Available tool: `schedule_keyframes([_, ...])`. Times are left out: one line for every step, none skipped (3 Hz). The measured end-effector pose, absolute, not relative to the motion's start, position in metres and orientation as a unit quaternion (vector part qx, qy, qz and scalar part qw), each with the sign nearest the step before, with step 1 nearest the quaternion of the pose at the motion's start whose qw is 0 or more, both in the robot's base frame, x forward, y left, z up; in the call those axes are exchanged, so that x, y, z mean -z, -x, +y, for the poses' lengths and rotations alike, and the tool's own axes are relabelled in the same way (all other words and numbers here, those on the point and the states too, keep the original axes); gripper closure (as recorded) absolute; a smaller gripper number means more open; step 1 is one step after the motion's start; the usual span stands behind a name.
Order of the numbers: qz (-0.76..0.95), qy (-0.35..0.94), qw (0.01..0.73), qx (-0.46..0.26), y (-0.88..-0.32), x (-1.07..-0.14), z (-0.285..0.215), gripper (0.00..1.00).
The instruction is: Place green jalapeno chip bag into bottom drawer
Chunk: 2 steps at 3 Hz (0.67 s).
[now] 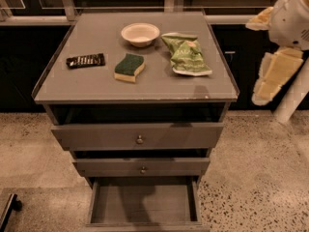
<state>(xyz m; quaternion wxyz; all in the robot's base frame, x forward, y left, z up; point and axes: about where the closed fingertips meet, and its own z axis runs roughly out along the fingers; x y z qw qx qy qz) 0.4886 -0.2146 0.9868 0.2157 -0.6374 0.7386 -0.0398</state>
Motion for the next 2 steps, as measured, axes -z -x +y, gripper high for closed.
schedule_keyframes([0.7,0.667,0.253,0.019,-0.55,-0.981,-0.204,0.0])
schedule_keyframes([0.671,0.686,0.282,-0.013,-0.616,-0.964,-0.181,0.0])
